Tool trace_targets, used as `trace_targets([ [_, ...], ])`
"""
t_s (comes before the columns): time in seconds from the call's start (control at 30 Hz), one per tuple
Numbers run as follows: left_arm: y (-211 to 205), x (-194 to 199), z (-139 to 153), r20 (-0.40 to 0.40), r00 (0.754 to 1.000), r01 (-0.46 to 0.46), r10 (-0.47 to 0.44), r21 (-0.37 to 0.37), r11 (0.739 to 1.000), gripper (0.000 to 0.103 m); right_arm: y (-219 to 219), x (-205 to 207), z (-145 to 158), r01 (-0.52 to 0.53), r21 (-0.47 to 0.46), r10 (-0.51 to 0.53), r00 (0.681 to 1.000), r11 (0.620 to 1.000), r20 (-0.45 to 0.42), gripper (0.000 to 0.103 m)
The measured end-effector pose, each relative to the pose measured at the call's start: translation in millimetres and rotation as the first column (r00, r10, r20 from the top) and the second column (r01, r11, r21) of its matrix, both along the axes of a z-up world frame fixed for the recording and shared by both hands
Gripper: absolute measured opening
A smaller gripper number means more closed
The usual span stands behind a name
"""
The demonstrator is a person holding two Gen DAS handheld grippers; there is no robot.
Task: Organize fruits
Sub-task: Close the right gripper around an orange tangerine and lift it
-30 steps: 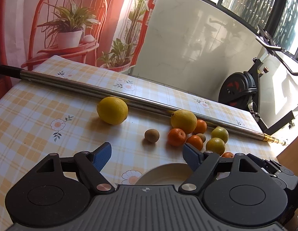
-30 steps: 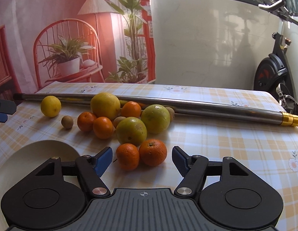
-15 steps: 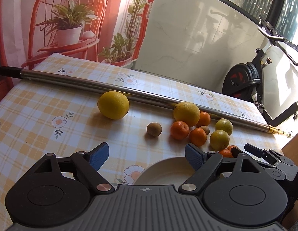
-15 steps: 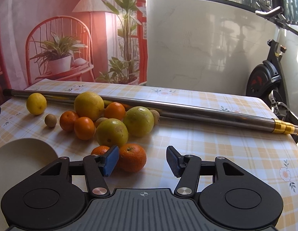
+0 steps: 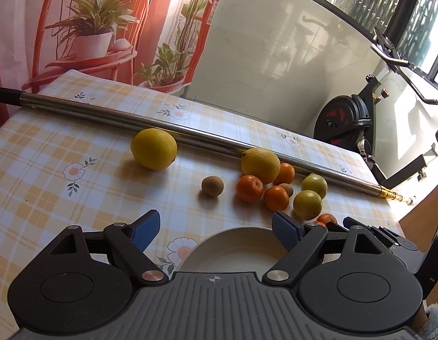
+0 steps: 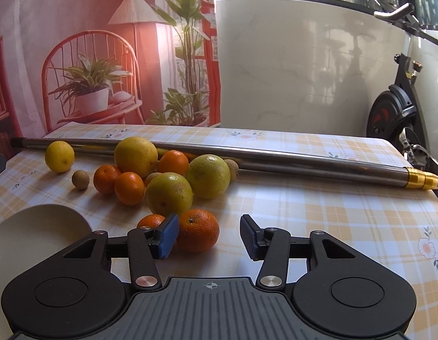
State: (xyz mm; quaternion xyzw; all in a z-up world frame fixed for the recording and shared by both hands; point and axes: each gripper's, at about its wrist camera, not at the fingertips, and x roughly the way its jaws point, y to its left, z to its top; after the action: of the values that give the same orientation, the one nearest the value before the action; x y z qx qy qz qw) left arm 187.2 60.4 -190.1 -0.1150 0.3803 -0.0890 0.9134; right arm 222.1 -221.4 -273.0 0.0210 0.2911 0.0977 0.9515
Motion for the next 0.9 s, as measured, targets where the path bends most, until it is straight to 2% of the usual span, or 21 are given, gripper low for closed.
trace_targets([
  [0.2, -8.9, -4.3, 2.2, 0.029, 0.999, 0.019, -0.021, 0.064, 0.998, 0.088, 0.2, -4.0, -0.8, 0.006, -0.019, -0.006, 1.000, 1.000, -0.010, 0.044],
  [0.3, -10.1, -4.3, 1.8, 0.025, 0.999, 0.023, -0.024, 0.067, 0.997, 0.088, -4.4, -3.6, -3.2, 0.015, 0.007, -0.015, 1.000, 1.000, -0.022, 0.044],
  [0.47, -7.7, -4.8, 1.3, 0.020, 1.000, 0.013, -0.014, 0.072, 0.997, 0.088, 6.4, 5.8, -4.2, -0.025, -0.032, 0.024, 1.000, 0.999, -0.014, 0.044],
  [0.57, -5.7, -4.7, 1.4, 0.019, 1.000, 0.005, -0.006, 0.071, 0.997, 0.088, 17.6, 15.4, -6.9, -0.066, -0.067, 0.064, 0.997, 0.996, -0.042, 0.038],
  [0.63, -5.2, -4.6, 0.5, 0.015, 1.000, -0.001, 0.000, 0.070, 0.998, 0.088, 21.5, 17.1, -7.0, -0.074, -0.077, 0.071, 0.997, 0.994, -0.036, 0.038],
  [0.9, -8.2, -3.6, -3.5, -0.006, 1.000, -0.001, 0.002, 0.067, 0.998, 0.088, 12.9, 13.7, -9.1, -0.055, -0.021, 0.054, 0.998, 0.998, -0.041, 0.034],
])
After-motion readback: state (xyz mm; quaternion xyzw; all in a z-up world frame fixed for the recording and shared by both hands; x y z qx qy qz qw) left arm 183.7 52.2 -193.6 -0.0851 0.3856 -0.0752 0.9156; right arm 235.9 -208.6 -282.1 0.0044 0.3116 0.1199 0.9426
